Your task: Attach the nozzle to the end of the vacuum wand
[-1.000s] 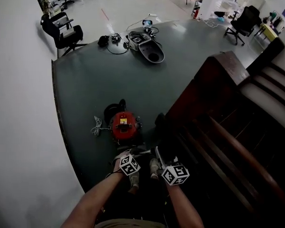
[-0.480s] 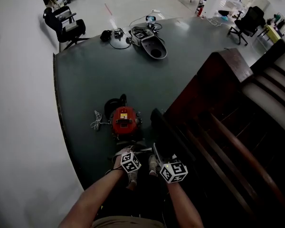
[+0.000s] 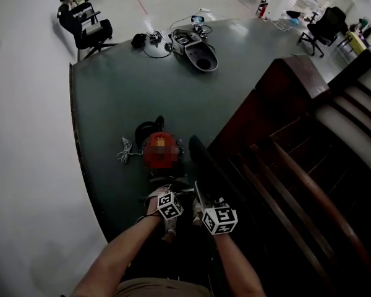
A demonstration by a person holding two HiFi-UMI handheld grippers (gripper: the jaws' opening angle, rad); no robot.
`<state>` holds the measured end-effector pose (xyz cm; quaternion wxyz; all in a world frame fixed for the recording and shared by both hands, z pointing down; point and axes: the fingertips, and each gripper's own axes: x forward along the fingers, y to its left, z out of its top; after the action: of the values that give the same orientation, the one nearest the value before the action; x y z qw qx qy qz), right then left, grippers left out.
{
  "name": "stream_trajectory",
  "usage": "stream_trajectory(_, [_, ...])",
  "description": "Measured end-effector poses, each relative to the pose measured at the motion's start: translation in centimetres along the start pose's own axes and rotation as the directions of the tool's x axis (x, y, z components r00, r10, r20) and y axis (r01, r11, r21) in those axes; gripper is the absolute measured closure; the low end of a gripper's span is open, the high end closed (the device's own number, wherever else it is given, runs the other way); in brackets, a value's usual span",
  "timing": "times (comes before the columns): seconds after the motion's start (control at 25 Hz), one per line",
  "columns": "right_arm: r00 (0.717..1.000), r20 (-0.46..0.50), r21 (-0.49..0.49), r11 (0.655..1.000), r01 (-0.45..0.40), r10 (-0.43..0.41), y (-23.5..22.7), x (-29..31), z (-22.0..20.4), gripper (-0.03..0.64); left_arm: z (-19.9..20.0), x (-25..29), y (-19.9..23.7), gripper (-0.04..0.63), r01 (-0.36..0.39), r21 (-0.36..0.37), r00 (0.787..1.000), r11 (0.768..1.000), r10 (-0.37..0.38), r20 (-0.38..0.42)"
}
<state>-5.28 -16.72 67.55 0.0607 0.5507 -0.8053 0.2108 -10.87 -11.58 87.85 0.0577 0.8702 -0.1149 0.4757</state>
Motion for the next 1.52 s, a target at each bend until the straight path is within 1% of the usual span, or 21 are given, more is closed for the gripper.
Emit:
stream_trajectory(0.08, [1.000,0.012,-0.010,1.000,0.010,-0.010,0.0,-0.4,-0.3,0.437,0.1,0.1,-0.3,0.454,-0.003,0.000,1.000,1.000,0.003,-0.007])
stream_trajectory(0.24, [1.000,0.024,0.032,0.999,-0.005,0.004,-0.3,-0.7,-0.7,0.437,0.0,0.6,-0.6,0.454,0.006,-0.010,1.000,1.000,-0.006,-0.003])
stream_trajectory(0.4, [0.992,0.121,0.080,0.996,0.035,-0.044,-0.8,-1.6,-0.9,0.437,0.1,0.8,-0.9,0.454,0.024,0.004,0.999,1.000,-0.023,-0.033])
stream_trajectory(0.44, [0.991,0.122,0.086,0.995,0.047,-0.057,-0.9,-1.8,-1.0,0.437,0.2,0.8,-1.1,0.456,0.031,0.015,0.999,0.999,-0.030,-0.042])
stream_trajectory(0.52, [0.994,0.087,0.089,0.994,0.059,-0.066,-1.0,-1.7,-1.1,0.439,0.3,0.8,-1.2,0.456,0.037,0.039,0.998,0.999,-0.035,-0.053])
stream_trajectory(0.64, [0.998,0.038,0.087,0.995,0.046,-0.050,-0.8,-1.0,-0.9,0.439,0.4,0.7,-0.9,0.456,0.039,0.054,0.997,0.998,-0.036,-0.064])
stream_trajectory(0.72, [0.996,0.062,0.091,0.994,0.053,-0.059,-0.8,-1.1,-0.8,0.439,0.4,0.7,-0.9,0.457,0.038,0.042,0.997,0.998,-0.035,-0.073])
stream_trajectory(0.84, [0.986,0.137,0.106,0.991,0.080,-0.094,-1.0,-2.0,-0.9,0.439,0.5,1.0,-1.1,0.457,0.044,0.016,0.996,0.999,-0.043,-0.082])
stream_trajectory(0.92, [0.981,0.160,0.117,0.988,0.096,-0.114,-1.3,-2.2,-1.0,0.439,0.7,1.2,-1.1,0.457,0.045,0.002,0.996,0.999,-0.045,-0.083])
stream_trajectory(1.04, [0.982,0.142,0.126,0.987,0.104,-0.122,-1.8,-1.9,-1.0,0.439,0.9,1.5,-0.7,0.457,0.037,-0.005,0.995,0.999,-0.037,-0.094])
stream_trajectory(1.16, [0.985,0.114,0.140,0.984,0.114,-0.131,-2.5,-1.5,-1.0,0.439,1.1,2.0,-0.4,0.459,0.032,0.030,0.992,0.999,-0.028,-0.125])
stream_trajectory(1.24, [0.982,0.107,0.158,0.978,0.136,-0.154,-2.9,-1.7,-1.2,0.439,1.4,2.5,-0.6,0.459,0.048,0.051,0.990,0.998,-0.040,-0.137])
stream_trajectory(1.32, [0.983,0.099,0.166,0.976,0.139,-0.157,-3.1,-1.9,-1.4,0.439,2.3,2.7,-0.9,0.460,0.074,0.040,0.992,0.996,-0.069,-0.108])
stream_trajectory(1.44, [0.989,0.077,0.154,0.982,0.111,-0.124,-3.2,-1.5,-1.5,0.439,3.8,2.9,-1.3,0.463,0.108,0.002,0.994,0.994,-0.108,-0.033])
stream_trajectory(1.52, [0.991,0.070,0.150,0.984,0.100,-0.112,-3.7,-1.0,-1.6,0.439,4.1,3.3,-1.5,0.448,0.133,-0.007,0.991,0.991,-0.133,-0.019])
